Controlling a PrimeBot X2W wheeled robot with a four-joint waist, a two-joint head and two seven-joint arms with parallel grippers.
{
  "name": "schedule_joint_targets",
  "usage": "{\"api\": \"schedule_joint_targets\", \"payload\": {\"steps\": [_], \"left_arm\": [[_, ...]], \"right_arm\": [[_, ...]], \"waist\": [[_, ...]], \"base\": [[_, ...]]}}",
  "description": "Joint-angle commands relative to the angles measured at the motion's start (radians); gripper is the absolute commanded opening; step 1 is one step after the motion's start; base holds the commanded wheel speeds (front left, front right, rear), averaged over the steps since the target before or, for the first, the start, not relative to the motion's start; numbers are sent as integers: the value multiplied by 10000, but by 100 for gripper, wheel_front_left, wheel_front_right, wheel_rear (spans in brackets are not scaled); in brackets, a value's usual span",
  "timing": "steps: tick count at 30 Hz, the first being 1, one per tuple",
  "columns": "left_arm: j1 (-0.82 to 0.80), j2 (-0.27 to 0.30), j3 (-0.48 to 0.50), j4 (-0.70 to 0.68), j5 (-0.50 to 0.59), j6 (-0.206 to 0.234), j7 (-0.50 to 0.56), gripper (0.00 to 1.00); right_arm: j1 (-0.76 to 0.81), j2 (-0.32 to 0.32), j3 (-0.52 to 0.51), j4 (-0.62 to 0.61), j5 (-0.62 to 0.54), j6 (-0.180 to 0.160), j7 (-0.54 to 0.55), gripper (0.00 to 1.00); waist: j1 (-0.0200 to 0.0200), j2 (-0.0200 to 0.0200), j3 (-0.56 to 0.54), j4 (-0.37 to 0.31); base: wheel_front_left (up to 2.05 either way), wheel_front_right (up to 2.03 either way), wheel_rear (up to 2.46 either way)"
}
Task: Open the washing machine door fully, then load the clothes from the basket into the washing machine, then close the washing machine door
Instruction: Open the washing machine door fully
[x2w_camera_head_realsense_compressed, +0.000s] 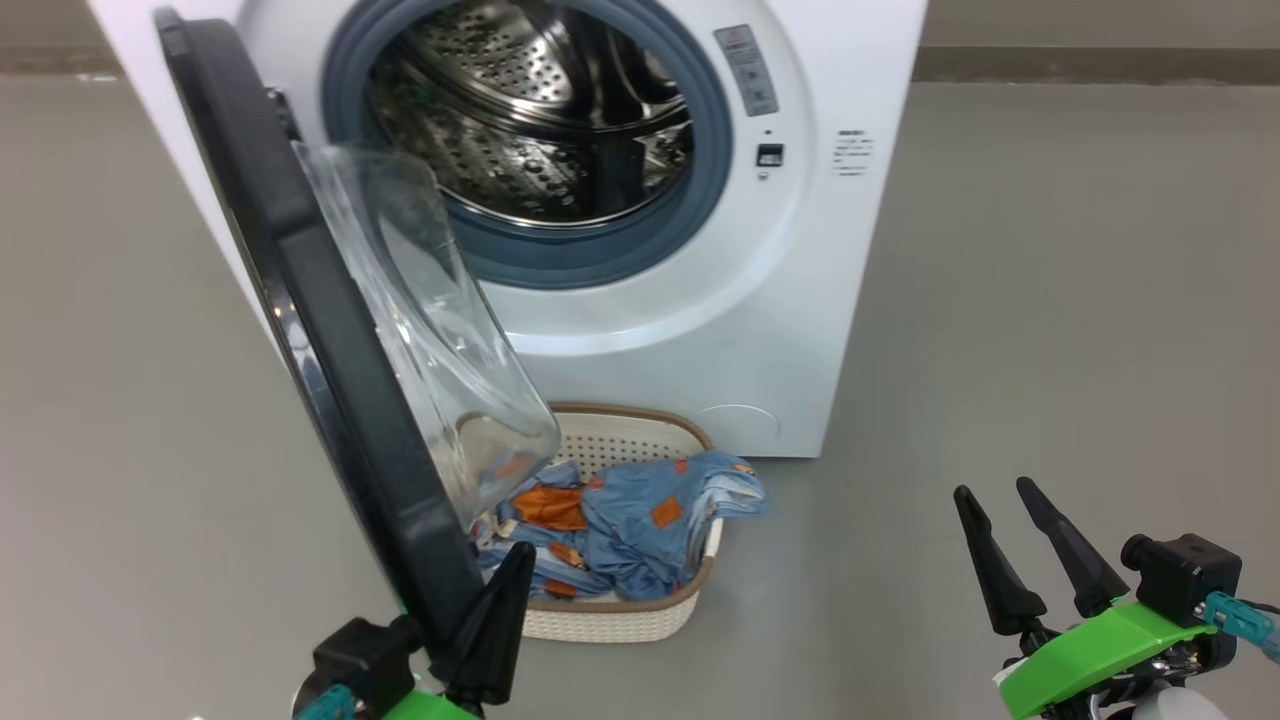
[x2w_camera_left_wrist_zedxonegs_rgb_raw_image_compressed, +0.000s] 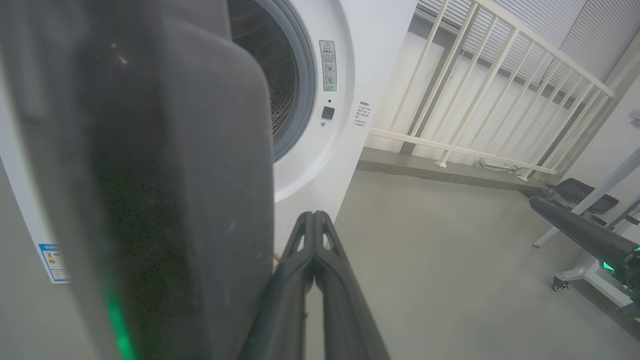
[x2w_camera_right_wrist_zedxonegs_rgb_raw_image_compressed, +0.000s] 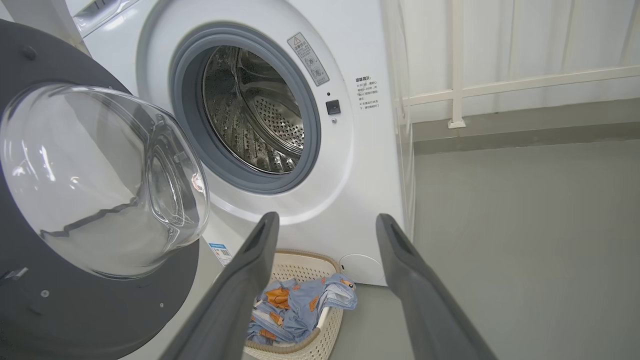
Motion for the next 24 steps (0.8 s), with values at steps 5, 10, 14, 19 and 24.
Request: {"api": "schedule_joint_targets", "payload": {"steps": [5, 10, 14, 19, 24], "left_arm": [[-44, 566, 761, -451, -57, 373, -2, 0], [100, 708, 832, -636, -72, 485, 106, 0], [188, 870, 955, -795, -106, 592, 198, 0], [225, 1185, 1295, -913, -190, 779, 344, 0], [59, 1601, 1744, -945, -306, 963, 604, 0]], "right_arm": [[-87, -16, 158, -207, 72, 16, -122, 100], [-69, 21, 172, -209, 78, 16, -122, 100], [-83, 52, 160, -211, 85, 16, -122, 100], [-68, 143, 127, -237, 58, 16, -122, 100], [-80, 239, 98, -250, 33, 16, -122, 100]], "waist": [[0, 0, -51, 608], [0, 0, -58, 974], [0, 0, -64, 1339], [0, 0, -62, 1768], [0, 0, -27, 2129]], "base": [[0, 0, 0], [0, 0, 0], [0, 0, 0], [0, 0, 0], [0, 0, 0]]}}
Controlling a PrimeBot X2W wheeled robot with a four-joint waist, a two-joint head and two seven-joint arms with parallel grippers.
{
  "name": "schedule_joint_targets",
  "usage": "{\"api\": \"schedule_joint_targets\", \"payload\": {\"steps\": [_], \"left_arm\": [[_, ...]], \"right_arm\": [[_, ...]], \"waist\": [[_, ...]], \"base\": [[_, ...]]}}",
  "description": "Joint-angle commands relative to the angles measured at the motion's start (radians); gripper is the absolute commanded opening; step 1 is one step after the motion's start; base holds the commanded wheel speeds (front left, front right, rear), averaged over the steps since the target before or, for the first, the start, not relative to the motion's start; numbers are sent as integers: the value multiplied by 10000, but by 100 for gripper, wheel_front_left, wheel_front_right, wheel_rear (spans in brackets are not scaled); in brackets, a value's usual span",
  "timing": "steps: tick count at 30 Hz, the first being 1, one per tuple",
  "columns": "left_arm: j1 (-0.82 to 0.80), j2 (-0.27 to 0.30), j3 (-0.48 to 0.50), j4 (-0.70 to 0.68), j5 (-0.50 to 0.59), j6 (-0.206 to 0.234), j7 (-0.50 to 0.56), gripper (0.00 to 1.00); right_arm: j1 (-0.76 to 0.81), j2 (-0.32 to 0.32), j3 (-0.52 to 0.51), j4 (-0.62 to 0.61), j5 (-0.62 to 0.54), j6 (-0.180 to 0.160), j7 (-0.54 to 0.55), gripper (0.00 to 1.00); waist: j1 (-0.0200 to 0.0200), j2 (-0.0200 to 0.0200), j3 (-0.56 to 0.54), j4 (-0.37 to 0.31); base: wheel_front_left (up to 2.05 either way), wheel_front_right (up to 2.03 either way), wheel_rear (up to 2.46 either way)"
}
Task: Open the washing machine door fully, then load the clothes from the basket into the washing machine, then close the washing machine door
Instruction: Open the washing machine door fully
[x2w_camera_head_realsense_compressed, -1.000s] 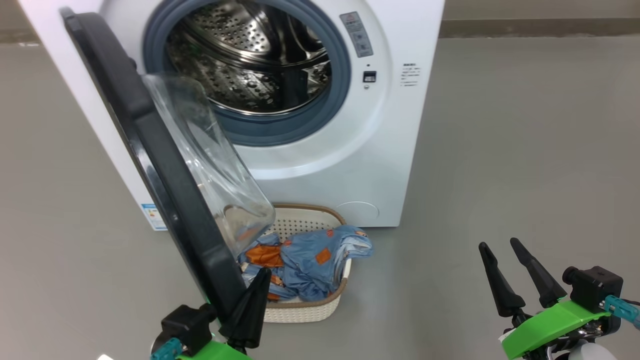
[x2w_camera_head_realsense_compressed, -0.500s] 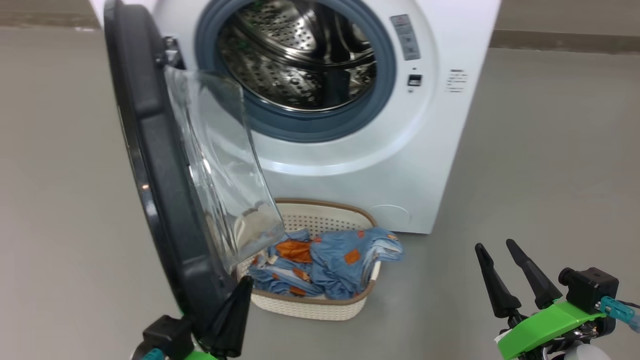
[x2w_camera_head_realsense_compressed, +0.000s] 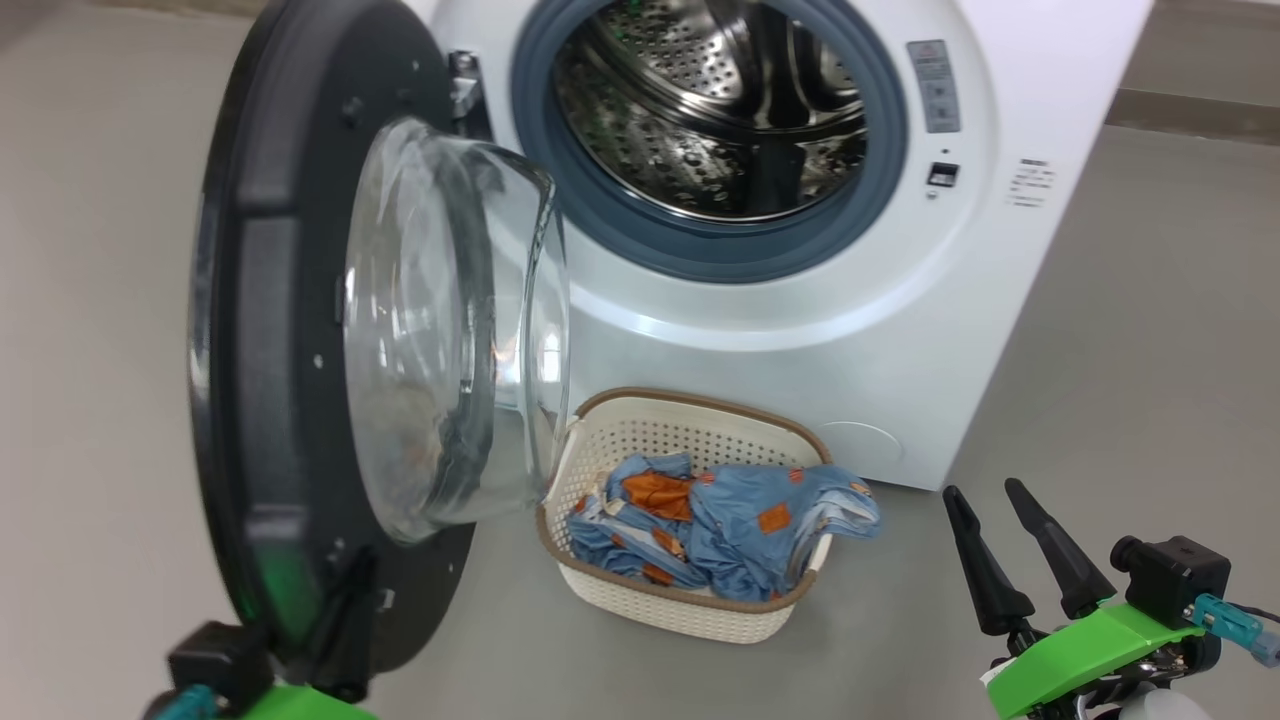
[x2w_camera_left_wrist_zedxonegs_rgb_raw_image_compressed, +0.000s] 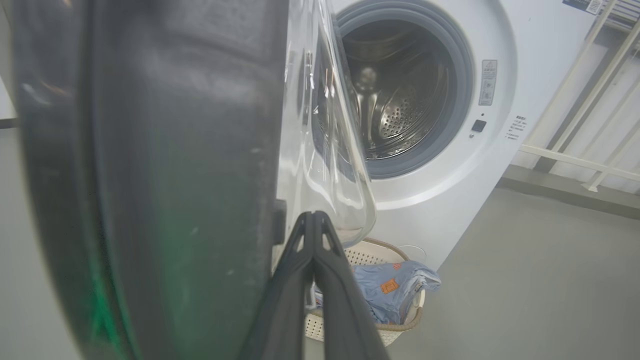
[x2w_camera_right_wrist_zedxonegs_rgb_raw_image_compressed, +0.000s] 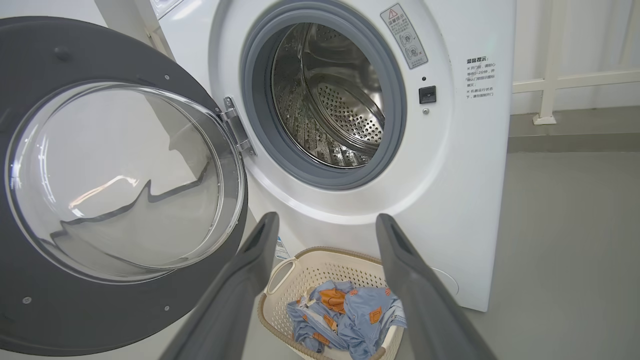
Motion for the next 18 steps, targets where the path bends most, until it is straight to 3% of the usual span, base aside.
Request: {"api": "schedule_joint_targets", "payload": {"steps": [1, 8, 18], "left_arm": [[-522, 374, 599, -269, -106, 165, 48, 0], [-847, 939, 1154, -108, -339, 319, 524, 0], [-1520, 1635, 1831, 866, -862, 95, 833, 0]], "right_arm": [[-90, -41, 148, -250, 26, 16, -122, 100], [-160, 59, 122, -248, 5, 16, -122, 100], [-334, 130, 69, -288, -53, 16, -122, 100]], "waist": [[0, 0, 35, 208], [0, 0, 177, 471], [0, 0, 570, 592]], "base": [[0, 0, 0], [0, 0, 0], [0, 0, 0]]}}
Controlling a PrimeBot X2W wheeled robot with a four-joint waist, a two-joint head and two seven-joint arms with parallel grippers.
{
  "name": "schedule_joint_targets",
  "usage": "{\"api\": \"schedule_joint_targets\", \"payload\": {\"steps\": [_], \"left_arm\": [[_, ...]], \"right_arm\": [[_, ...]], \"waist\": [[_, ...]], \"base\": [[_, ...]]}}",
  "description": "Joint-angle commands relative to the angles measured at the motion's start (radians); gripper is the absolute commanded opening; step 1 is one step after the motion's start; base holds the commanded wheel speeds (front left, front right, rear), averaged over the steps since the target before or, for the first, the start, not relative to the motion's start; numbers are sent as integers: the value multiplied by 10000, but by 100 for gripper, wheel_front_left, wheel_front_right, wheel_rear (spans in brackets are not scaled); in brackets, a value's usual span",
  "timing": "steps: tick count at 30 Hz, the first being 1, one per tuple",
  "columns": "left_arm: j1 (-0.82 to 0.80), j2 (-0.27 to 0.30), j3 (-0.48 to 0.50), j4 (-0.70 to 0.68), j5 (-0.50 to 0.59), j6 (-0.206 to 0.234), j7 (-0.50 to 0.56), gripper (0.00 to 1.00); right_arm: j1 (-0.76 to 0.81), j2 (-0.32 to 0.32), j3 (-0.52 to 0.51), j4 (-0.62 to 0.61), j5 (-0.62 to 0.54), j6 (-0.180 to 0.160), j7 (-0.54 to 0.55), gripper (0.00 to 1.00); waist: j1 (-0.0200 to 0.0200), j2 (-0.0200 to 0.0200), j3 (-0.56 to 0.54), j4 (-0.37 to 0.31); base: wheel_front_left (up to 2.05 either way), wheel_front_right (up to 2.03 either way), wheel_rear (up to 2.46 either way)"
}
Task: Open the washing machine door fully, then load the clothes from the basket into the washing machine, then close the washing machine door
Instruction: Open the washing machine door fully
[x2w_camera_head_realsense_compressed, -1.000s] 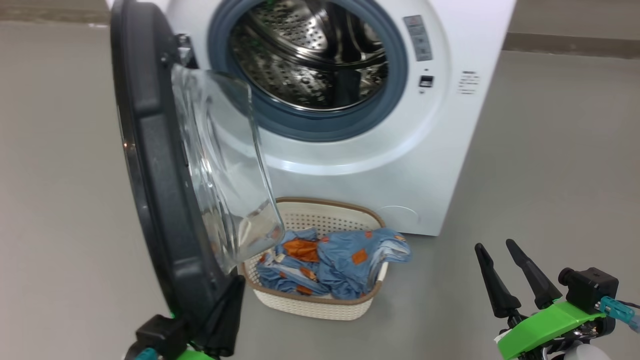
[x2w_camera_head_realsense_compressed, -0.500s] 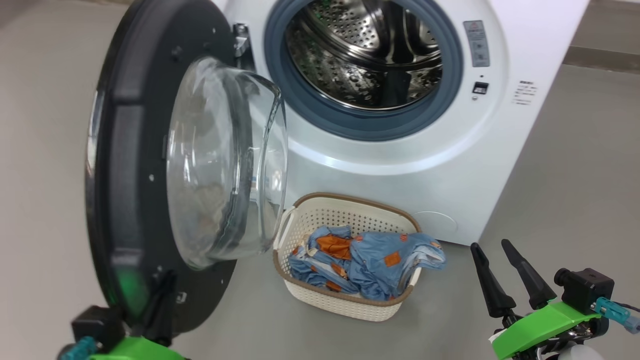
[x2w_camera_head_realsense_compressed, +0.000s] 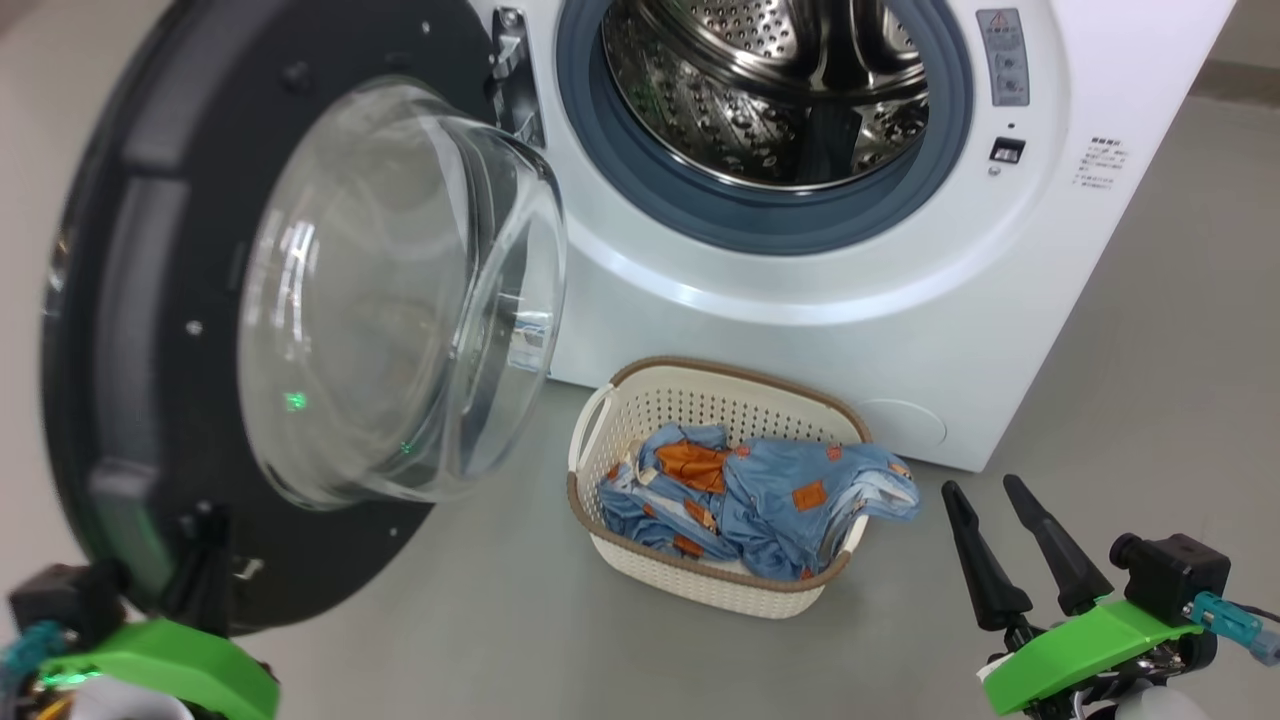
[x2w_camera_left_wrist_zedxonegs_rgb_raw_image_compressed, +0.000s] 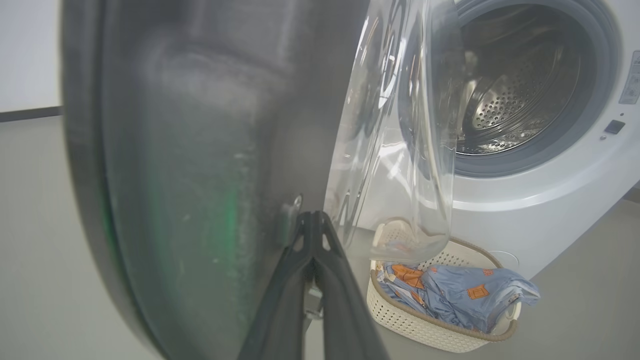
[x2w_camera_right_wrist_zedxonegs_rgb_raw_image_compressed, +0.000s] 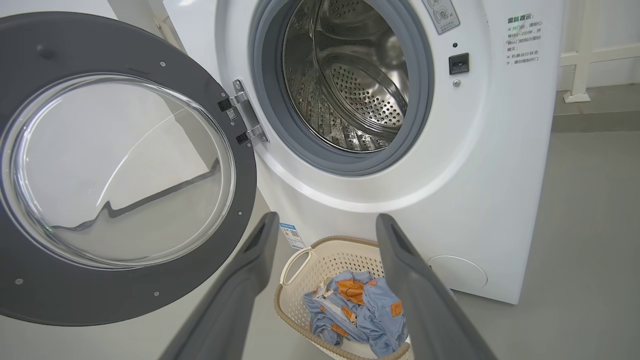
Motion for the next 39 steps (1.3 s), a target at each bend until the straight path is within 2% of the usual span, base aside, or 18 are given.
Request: {"api": "schedule_joint_targets", "payload": {"steps": [1, 14, 24, 39], "left_arm": [[-668, 561, 655, 1, -214, 28, 0, 0], [-1896, 1428, 1218, 1845, -591, -463, -90, 0], [-3424, 2079, 1144, 3438, -499, -801, 75, 0], [-5604, 2398, 521, 6354, -158, -1269, 100, 0]], "right_arm": [[-340, -40, 172, -271, -52, 16, -122, 100], [-742, -5, 47, -318, -150, 16, -122, 100], [-1069, 108, -41, -321, -258, 16, -122, 100], [-1344, 232, 47, -181, -244, 16, -122, 100]], "waist": [[0, -1, 139, 0], [0, -1, 781, -12], [0, -1, 1230, 59], [0, -1, 1338, 102]], "base": [[0, 0, 0], [0, 0, 0], [0, 0, 0], [0, 0, 0]]}}
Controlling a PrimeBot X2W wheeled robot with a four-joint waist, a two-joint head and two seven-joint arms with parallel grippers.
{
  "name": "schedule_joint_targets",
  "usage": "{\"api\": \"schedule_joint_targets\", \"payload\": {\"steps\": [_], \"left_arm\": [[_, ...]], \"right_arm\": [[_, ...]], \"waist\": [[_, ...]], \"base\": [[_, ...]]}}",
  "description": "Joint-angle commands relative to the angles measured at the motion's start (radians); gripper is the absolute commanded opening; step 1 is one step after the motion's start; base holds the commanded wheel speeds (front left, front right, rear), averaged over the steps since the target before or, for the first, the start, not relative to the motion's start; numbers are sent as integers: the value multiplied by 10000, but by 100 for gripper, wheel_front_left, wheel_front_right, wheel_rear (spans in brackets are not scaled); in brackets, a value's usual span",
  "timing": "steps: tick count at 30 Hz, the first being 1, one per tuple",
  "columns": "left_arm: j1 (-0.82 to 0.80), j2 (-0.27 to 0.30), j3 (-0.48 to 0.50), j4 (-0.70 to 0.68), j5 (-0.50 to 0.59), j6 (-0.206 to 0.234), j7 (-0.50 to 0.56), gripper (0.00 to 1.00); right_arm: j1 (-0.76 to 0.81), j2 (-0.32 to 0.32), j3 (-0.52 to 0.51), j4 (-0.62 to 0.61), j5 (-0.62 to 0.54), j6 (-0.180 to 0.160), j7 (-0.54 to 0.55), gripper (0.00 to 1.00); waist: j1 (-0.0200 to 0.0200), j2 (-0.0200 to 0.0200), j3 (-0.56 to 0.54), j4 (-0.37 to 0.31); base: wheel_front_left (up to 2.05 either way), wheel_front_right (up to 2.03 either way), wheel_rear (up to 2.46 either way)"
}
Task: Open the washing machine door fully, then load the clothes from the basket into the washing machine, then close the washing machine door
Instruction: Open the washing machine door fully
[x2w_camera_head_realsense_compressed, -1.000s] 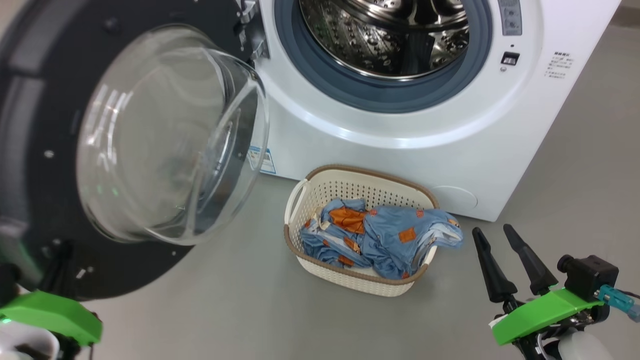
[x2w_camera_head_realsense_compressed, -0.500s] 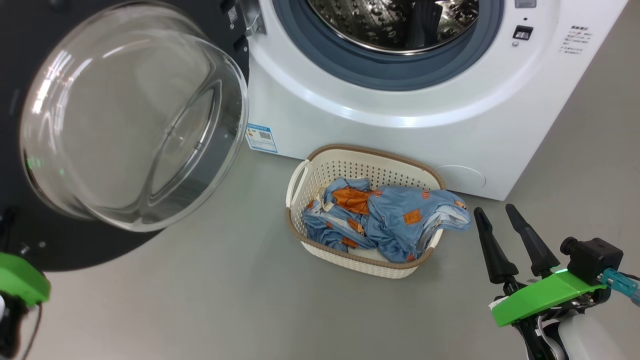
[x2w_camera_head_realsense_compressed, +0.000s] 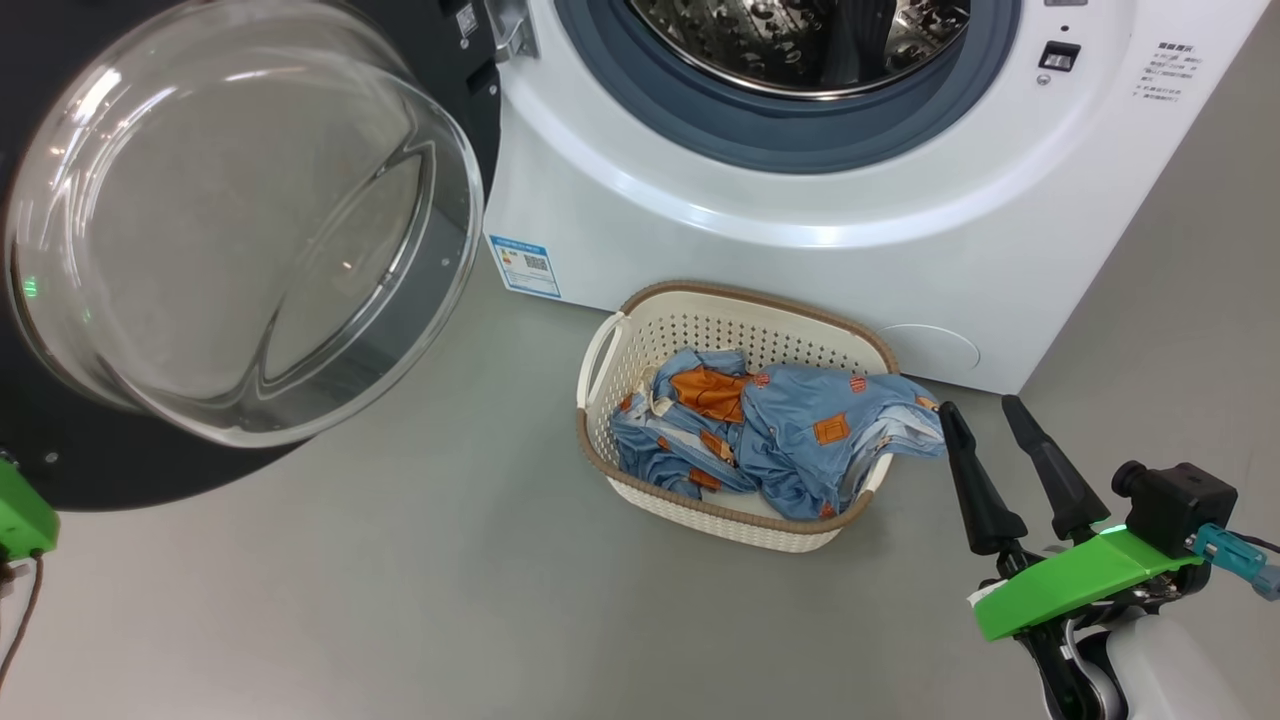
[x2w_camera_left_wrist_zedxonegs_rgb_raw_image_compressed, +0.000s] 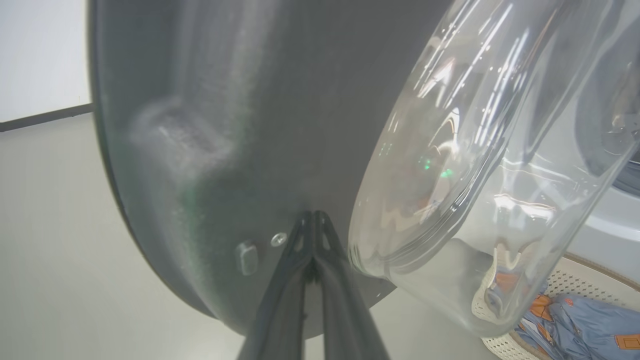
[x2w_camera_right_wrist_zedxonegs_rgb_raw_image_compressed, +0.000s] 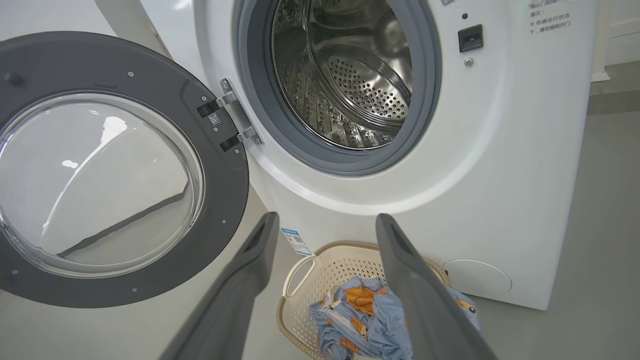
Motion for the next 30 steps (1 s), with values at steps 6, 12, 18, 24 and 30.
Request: {"api": "schedule_joint_targets", "payload": {"steps": [6, 12, 18, 24, 30], "left_arm": [[-769, 780, 210, 607, 136, -63, -414, 0], [-902, 735, 42, 1054, 144, -208, -674, 0], [-813, 653, -123, 1226, 103, -349, -961, 0], [-491, 450, -311, 996, 1, -456, -1347, 0], [70, 225, -292, 454, -106, -410, -1630, 3]], "right_arm": [[-186, -7, 232, -216, -77, 16, -120, 100], [-126, -26, 233, -214, -60, 16, -120, 100], [-49, -27, 252, -211, -32, 16, -120, 100], [92, -84, 240, -222, -9, 16, -120, 100], [144, -138, 326, -236, 3, 16, -120, 100]], "waist": [[0, 0, -61, -9], [0, 0, -173, 35], [0, 0, -326, 47], [0, 0, -500, 94], [0, 0, -726, 42]], "base": [[0, 0, 0], [0, 0, 0], [0, 0, 0], [0, 0, 0], [0, 0, 0]]}}
